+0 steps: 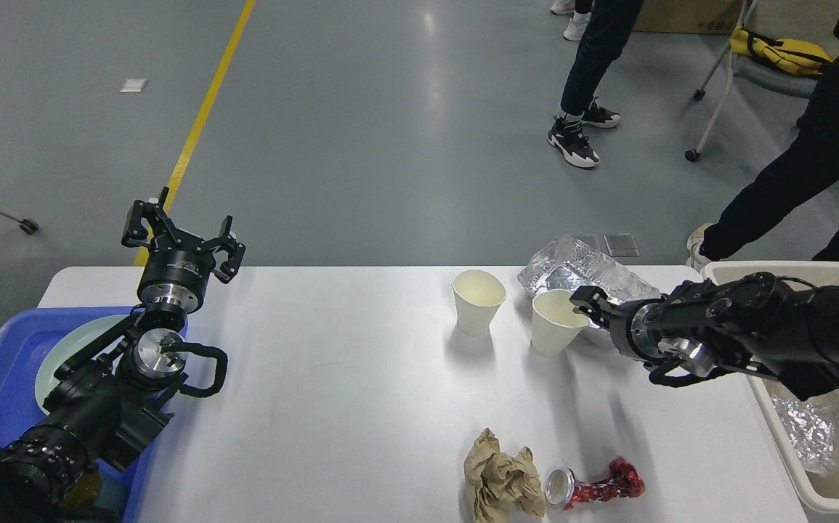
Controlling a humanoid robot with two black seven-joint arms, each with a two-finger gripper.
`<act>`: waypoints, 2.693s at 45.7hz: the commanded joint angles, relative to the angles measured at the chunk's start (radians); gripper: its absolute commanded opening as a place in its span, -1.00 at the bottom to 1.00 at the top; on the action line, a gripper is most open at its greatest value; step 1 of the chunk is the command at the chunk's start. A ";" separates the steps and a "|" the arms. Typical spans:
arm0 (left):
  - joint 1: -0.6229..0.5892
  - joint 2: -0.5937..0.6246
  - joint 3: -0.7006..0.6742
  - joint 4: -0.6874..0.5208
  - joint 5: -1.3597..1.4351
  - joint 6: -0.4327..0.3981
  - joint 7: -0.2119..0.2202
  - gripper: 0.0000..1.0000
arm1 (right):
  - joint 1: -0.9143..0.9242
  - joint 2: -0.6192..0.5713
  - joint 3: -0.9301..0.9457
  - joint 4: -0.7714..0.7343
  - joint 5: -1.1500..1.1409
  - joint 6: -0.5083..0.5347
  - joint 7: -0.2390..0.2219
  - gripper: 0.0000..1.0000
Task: Tidy desktop
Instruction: 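Grasp the paper cup with the right gripper and lift it, then carry the paper cup over the beige bin and release it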
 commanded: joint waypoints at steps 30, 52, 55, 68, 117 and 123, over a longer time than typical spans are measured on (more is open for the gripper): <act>0.000 0.000 0.000 0.000 0.000 0.000 0.000 0.95 | -0.104 0.062 0.100 -0.111 0.153 -0.056 -0.008 -1.00; 0.000 0.000 0.000 0.000 0.000 0.000 0.000 0.95 | -0.072 0.017 0.089 -0.017 0.135 -0.039 -0.006 -1.00; 0.000 0.000 0.000 0.000 0.000 0.000 0.000 0.95 | -0.045 -0.017 0.083 0.030 0.125 -0.033 -0.005 -1.00; 0.000 0.000 0.000 0.000 0.000 0.000 0.000 0.95 | 0.431 -0.252 -0.199 0.438 -0.278 0.248 0.021 -1.00; 0.000 0.000 0.000 0.001 -0.002 0.000 0.000 0.95 | -0.089 -0.473 -0.095 -0.259 -0.605 0.256 0.031 -1.00; -0.001 0.000 0.000 0.001 0.000 0.000 0.000 0.95 | -0.478 -0.338 0.207 -0.615 -0.495 0.099 0.026 -1.00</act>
